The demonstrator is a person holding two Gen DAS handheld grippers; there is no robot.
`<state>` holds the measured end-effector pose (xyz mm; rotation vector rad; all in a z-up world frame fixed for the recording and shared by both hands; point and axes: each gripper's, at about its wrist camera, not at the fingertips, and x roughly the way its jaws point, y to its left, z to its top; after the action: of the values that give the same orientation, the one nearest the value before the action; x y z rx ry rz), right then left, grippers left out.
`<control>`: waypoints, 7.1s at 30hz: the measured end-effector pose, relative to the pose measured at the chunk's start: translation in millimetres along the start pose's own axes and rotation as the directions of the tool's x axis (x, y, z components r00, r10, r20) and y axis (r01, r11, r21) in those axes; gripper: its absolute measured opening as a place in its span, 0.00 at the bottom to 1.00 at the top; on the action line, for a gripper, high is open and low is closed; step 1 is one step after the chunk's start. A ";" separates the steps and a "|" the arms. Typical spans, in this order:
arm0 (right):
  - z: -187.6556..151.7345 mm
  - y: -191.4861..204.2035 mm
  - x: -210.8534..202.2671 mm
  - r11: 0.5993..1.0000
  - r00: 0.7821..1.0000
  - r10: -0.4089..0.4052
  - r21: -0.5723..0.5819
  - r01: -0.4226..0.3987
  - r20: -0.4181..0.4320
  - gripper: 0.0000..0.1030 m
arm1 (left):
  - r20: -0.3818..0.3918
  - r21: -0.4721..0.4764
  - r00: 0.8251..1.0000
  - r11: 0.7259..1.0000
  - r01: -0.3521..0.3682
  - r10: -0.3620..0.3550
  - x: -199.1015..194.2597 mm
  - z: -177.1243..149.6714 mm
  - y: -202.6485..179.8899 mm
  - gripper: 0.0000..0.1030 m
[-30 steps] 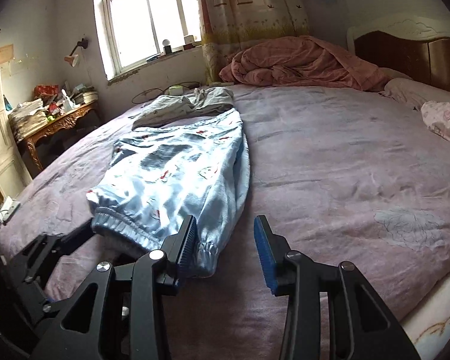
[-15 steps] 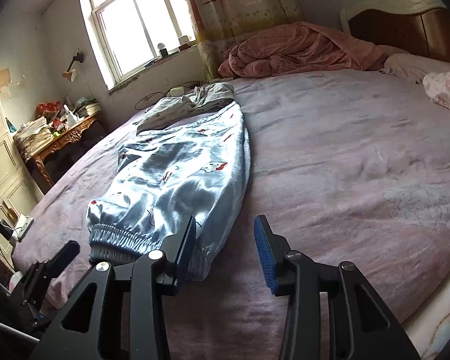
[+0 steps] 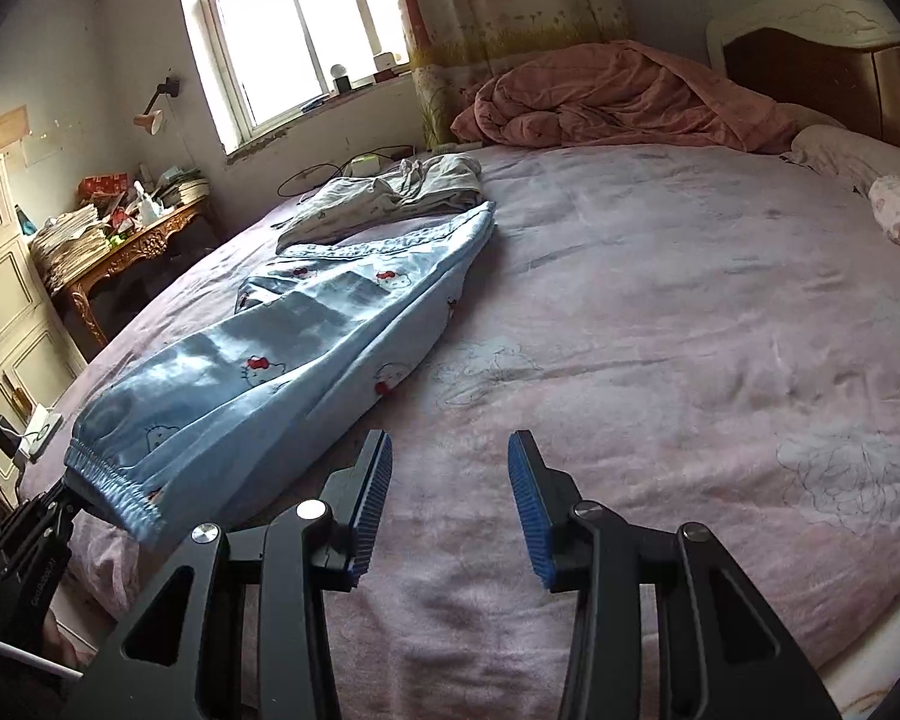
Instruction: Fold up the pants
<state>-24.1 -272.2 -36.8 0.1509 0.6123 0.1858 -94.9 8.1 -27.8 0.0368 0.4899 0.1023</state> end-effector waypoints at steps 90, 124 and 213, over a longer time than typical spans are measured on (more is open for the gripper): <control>66.3 23.5 129.0 0.917 0.996 0.080 0.395 -0.060 -0.034 0.04 | -0.009 -0.931 0.929 0.342 0.128 -0.371 66.0 -41.3 184.3 0.16; 112.9 28.6 61.2 0.982 0.987 -0.105 0.170 0.083 0.124 0.04 | -0.080 -0.382 0.992 0.917 -0.117 0.093 85.1 100.7 102.8 0.07; 157.5 15.4 119.9 0.983 0.955 -0.171 -0.103 0.150 -0.240 0.64 | -0.269 0.187 0.951 0.977 -0.100 0.149 178.2 142.3 46.3 0.96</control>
<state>161.8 -244.7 26.9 -0.0047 0.8620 0.0723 124.4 71.6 17.2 0.2251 0.7818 0.1915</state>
